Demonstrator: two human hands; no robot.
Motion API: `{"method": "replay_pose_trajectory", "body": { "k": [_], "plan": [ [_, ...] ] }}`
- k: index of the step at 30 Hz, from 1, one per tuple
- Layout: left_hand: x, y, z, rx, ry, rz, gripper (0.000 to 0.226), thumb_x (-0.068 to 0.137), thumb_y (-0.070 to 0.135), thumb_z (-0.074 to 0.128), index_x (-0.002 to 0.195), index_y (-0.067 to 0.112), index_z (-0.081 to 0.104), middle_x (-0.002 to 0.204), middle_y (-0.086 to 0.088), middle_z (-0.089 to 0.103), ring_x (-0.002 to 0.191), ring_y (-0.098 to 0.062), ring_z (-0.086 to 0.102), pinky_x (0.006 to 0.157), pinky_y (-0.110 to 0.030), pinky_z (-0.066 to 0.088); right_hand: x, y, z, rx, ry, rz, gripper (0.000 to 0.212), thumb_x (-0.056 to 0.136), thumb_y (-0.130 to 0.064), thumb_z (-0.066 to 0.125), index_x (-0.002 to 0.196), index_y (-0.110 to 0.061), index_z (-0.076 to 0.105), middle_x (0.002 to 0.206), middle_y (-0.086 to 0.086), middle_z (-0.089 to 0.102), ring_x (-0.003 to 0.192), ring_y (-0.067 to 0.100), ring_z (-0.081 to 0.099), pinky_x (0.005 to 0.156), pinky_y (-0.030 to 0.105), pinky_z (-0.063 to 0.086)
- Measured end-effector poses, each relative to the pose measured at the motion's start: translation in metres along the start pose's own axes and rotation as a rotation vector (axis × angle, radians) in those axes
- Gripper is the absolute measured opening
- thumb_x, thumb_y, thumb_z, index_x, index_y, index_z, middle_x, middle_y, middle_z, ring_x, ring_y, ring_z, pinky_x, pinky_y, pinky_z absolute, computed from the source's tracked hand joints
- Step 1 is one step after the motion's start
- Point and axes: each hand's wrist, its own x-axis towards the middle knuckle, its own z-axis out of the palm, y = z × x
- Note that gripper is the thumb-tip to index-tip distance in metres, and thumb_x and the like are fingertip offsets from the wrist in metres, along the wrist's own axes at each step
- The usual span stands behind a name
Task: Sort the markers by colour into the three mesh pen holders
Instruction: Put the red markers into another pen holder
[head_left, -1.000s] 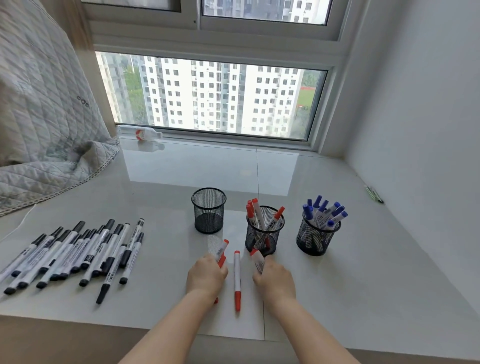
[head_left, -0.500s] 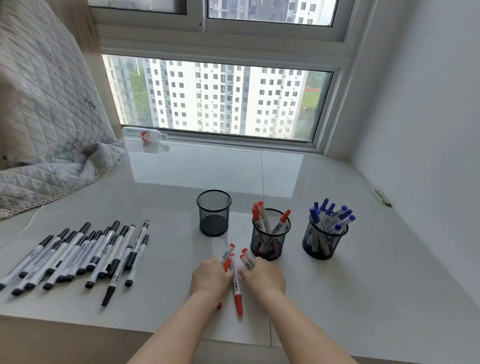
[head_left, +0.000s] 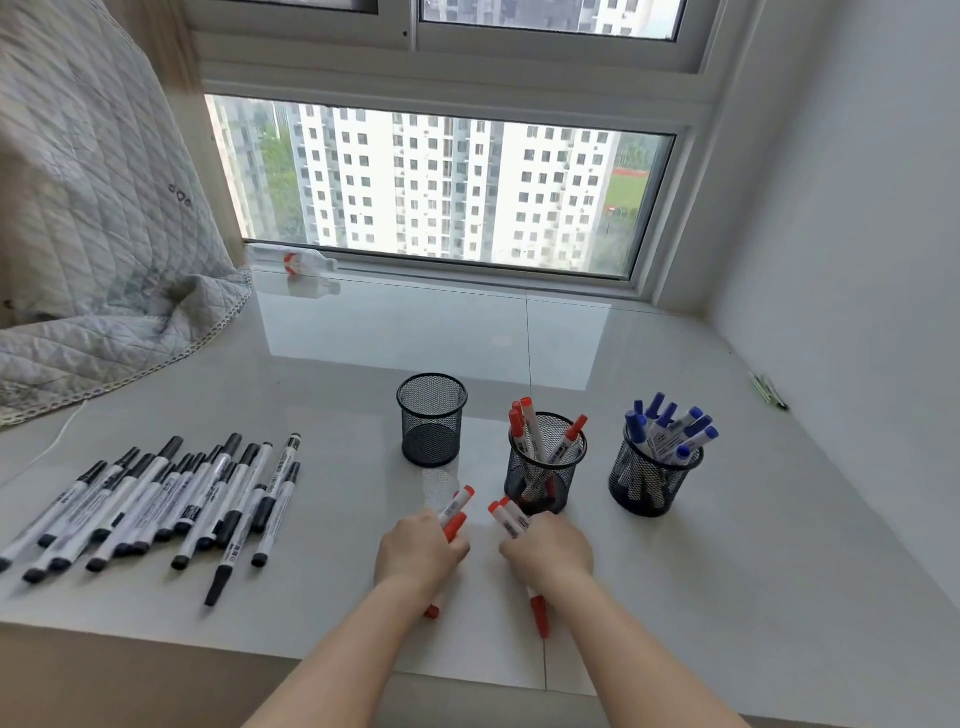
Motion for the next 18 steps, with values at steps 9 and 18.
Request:
{"method": "replay_pose_trajectory", "body": {
  "k": [9,18],
  "plan": [
    [0.002,-0.003,-0.011,-0.546,-0.050,-0.153,0.016,0.085,0.026,0.047,0.090,0.014,0.056,0.082,-0.003,0.066,0.078,-0.019,0.064,0.073,-0.028,0.046,-0.007,-0.006,-0.091,1.056,0.097,-0.160,0.009,0.086,-0.011,0.054,0.079,-0.008,0.058,0.066,0.007,0.067,0.059,0.015,0.067,0.057,0.029,0.054],
    [0.006,0.001,-0.005,-1.060,0.031,-0.229,0.009,0.087,0.016,0.049,0.079,0.011,0.049,0.063,-0.003,0.052,0.049,-0.016,0.050,0.050,-0.027,0.045,0.030,-0.022,-0.118,1.210,0.444,-0.294,0.012,0.096,-0.018,0.046,0.093,-0.010,0.055,0.082,0.004,0.067,0.073,0.011,0.064,0.074,0.025,0.051]
  ]
}}
